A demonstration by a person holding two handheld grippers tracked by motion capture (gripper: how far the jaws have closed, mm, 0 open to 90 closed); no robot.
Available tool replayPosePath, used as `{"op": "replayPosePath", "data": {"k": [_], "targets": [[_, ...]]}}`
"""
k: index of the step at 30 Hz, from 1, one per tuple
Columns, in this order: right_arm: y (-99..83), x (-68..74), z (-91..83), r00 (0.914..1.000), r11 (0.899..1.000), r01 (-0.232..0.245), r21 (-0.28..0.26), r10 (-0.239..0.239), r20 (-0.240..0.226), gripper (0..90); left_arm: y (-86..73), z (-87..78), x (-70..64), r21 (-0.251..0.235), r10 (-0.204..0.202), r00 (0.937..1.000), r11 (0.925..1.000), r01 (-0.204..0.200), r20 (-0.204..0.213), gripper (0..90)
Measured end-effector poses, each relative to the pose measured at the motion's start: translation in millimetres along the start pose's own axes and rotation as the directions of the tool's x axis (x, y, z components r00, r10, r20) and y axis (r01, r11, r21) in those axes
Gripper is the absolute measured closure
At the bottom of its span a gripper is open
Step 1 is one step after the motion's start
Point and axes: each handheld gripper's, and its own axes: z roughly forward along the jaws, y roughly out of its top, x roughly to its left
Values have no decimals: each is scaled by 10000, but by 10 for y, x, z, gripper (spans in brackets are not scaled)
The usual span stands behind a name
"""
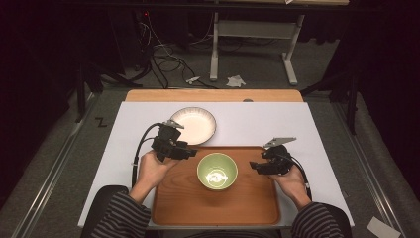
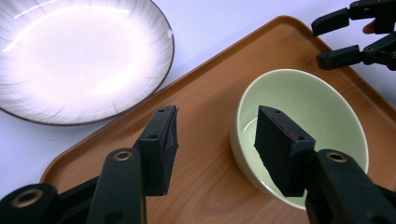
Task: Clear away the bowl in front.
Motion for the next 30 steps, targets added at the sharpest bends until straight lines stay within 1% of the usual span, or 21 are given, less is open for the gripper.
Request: {"op": "replayPosePath", "data": {"k": [5,10,14,16,18,20,21,23,24,25,26,28,30], "targets": [[0,1,-1,10000,10000,11,-11,-11,-14,381,-41,-16,42,-2,-174,9998,9998,174,-80,488],[1,1,-7,10000,10000,-5,33,5,10,381,-83,7,70,-70,-492,9987,9988,491,-163,487],[1,2,-7,10000,10000,2,33,-2,9,381,-125,43,98,-199,-835,9962,9963,830,-244,487],[1,2,-7,10000,10000,-2,32,2,12,381,-151,71,106,-332,-1090,9936,9936,1080,-297,488],[1,2,-6,10000,10000,2,32,-2,13,381,-170,86,127,-275,-1085,9936,9938,1076,-330,488],[1,2,-7,10000,10000,1,37,-1,13,381,-185,111,132,-354,-1297,9908,9911,1283,-392,488],[1,3,-7,10000,10000,2,28,-2,16,381,-192,115,143,-333,-1317,9906,9909,1304,-381,488],[1,4,-7,10000,10000,31,36,-31,1,381,-202,137,143,-469,-1531,9874,9874,1512,-408,489],[1,2,-6,10000,10000,49,26,-49,3,381,-210,163,135,-652,-1786,9830,9823,1757,-422,489],[1,1,-7,10000,10000,46,32,-46,-18,381,-217,189,123,-859,-2073,9775,9753,2034,-397,489],[1,2,-8,10000,10000,26,44,-26,-17,381,-226,120,217,207,-789,9954,9966,802,-546,489],[1,3,-6,10000,10000,10,39,-10,14,381,-244,134,229,104,-805,9943,9966,815,-696,495],[2,3,-7,10000,10000,31,45,-31,-23,381,-253,156,246,150,-881,9935,9959,894,-717,493]]}}
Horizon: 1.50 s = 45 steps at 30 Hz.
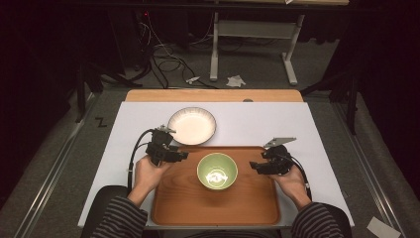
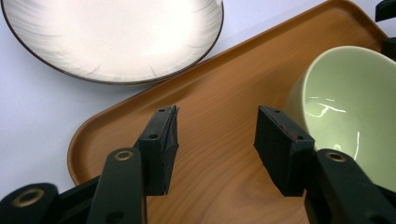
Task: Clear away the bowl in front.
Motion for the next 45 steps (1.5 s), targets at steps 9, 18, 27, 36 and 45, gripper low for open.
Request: {"op": "replayPosePath", "data": {"k": [9,18,27,36,45], "targets": [[0,-1,-1,10000,10000,25,-26,-25,13,381,-31,92,14,159,-60,9999,9999,61,-110,491],[1,3,-1,10000,10000,29,-2,-29,12,381,-57,179,26,364,-70,9996,9993,79,-266,486],[2,4,3,10000,10000,26,-18,-26,-11,381,-74,242,36,536,-94,9996,9985,108,-261,476],[3,8,4,10000,10000,30,-9,-30,-37,381,-92,296,33,687,-96,9995,9976,117,-299,473],[7,12,12,10000,10000,56,-8,-56,-25,381,-108,335,37,886,57,9986,9961,-10,-531,463]]}}
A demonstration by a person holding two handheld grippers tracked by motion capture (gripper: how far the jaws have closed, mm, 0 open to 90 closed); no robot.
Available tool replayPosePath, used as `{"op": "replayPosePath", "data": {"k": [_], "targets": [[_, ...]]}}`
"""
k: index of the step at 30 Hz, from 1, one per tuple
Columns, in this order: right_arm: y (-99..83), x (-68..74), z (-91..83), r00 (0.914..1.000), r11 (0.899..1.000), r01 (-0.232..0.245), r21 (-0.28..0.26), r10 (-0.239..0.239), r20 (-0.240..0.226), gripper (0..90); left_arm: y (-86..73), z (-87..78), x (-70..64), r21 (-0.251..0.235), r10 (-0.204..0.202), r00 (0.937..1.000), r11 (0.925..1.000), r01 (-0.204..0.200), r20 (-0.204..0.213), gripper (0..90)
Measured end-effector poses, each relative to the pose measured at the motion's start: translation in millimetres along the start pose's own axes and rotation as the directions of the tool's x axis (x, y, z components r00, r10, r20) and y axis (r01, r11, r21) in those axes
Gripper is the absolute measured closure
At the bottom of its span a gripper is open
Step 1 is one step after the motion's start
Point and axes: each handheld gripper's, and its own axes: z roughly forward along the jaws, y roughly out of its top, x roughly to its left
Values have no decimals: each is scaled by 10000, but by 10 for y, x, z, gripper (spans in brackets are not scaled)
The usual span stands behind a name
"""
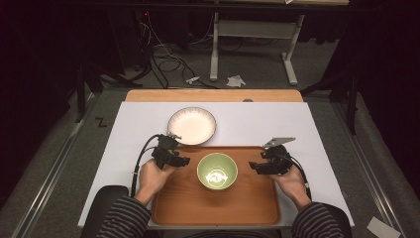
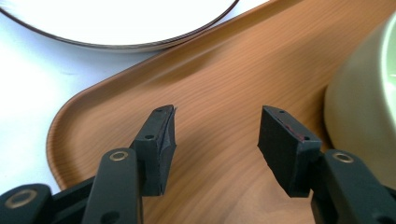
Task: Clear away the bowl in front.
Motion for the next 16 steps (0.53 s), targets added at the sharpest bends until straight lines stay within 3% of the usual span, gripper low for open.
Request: {"op": "replayPosePath", "data": {"k": [16], "targets": [[4,2,11,10000,10000,73,24,-73,-15,382,-28,5,2,173,-149,9997,9997,146,171,450]]}}
